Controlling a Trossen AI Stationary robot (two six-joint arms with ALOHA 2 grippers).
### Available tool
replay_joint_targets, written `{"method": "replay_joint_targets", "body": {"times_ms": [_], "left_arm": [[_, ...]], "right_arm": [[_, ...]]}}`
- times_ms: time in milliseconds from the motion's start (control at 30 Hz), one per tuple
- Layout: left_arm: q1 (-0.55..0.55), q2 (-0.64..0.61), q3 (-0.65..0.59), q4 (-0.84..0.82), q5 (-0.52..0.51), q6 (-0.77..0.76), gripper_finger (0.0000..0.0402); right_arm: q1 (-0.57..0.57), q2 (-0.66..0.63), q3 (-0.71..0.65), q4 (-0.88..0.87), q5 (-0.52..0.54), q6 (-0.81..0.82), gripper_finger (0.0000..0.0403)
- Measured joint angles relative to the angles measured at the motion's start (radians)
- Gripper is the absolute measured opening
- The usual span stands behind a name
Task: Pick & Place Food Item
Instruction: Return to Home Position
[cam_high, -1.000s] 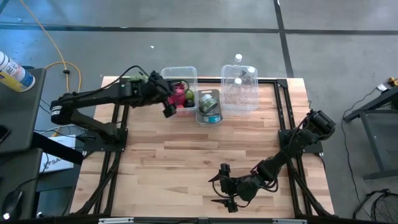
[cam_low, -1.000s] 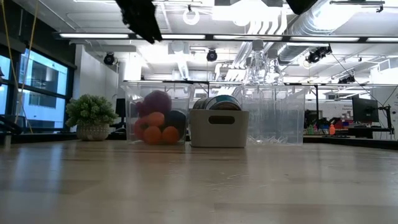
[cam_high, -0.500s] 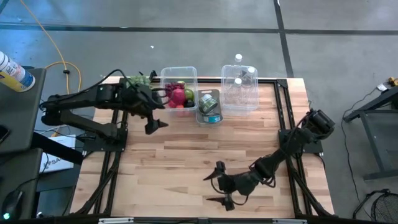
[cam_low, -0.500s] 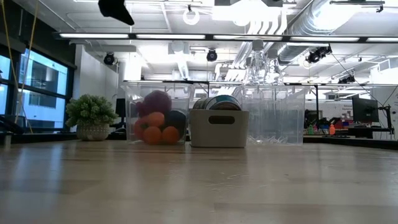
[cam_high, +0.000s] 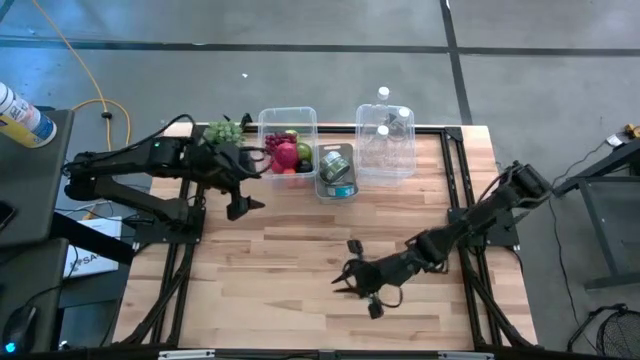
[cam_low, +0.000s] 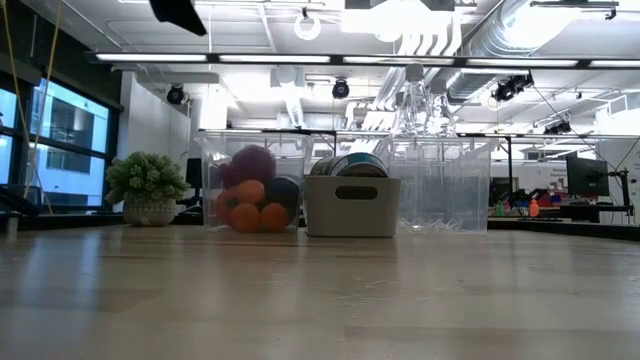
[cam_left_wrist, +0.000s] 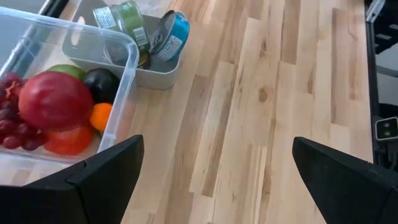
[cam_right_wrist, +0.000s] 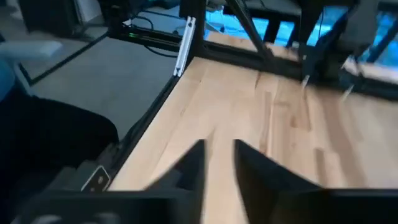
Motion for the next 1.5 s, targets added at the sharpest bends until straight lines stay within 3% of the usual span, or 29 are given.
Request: {"method": "replay_joint_targets", "body": {"times_ms": [100, 233, 400, 500, 567, 700, 833, 933, 1133, 1400, 1500], "left_arm": [[-0.003, -0.042, 0.0, 0.001, -0.019, 0.005, 0.0399], [-0.002, -0.091, 0.0, 0.077, 0.015, 0.044, 0.0399], [-0.003, -0.098, 0.0, 0.167, 0.265, 0.104, 0.0399], [-0.006, -0.087, 0.0, 0.228, 0.349, 0.102, 0.0399], [-0.011, -0.074, 0.0, 0.314, 0.35, 0.124, 0.0399], [-0.008, -0.064, 0.0, 0.417, 0.294, 0.336, 0.0399], [-0.005, -0.063, 0.0, 0.404, 0.18, 0.36, 0.0399], [-0.005, -0.063, 0.0, 0.377, 0.153, 0.363, 0.0388], [-0.042, -0.161, 0.0, 0.367, 0.21, 0.448, 0.0316], [-0.048, -0.326, -0.019, 0.298, 0.098, 0.407, 0.0178], [-0.048, -0.369, -0.057, 0.295, 0.08, 0.378, 0.0124]], "right_arm": [[-0.006, -0.077, 0.0, -0.099, -0.002, -0.07, 0.0014], [-0.017, -0.194, 0.0, -0.17, -0.003, -0.077, 0.0008], [-0.019, -0.327, 0.001, -0.301, -0.003, -0.108, 0.0003], [-0.021, -0.407, 0.001, -0.366, 0.001, -0.109, 0.0003], [-0.022, -0.458, 0.001, -0.4, 0.004, -0.108, 0.0004], [-0.022, -0.536, 0.001, -0.476, 0.006, -0.129, 0.0003], [-0.022, -0.58, 0.001, -0.549, 0.005, -0.156, 0.0003], [-0.022, -0.587, 0.001, -0.581, 0.028, -0.161, 0.0004], [-0.051, -0.639, 0.0, -0.624, 0.028, -0.207, 0.0003], [-0.088, -0.776, 0.0, -0.691, 0.02, -0.209, 0.0004], [-0.113, -0.818, -0.028, -0.64, 0.019, -0.208, 0.0004]]}}
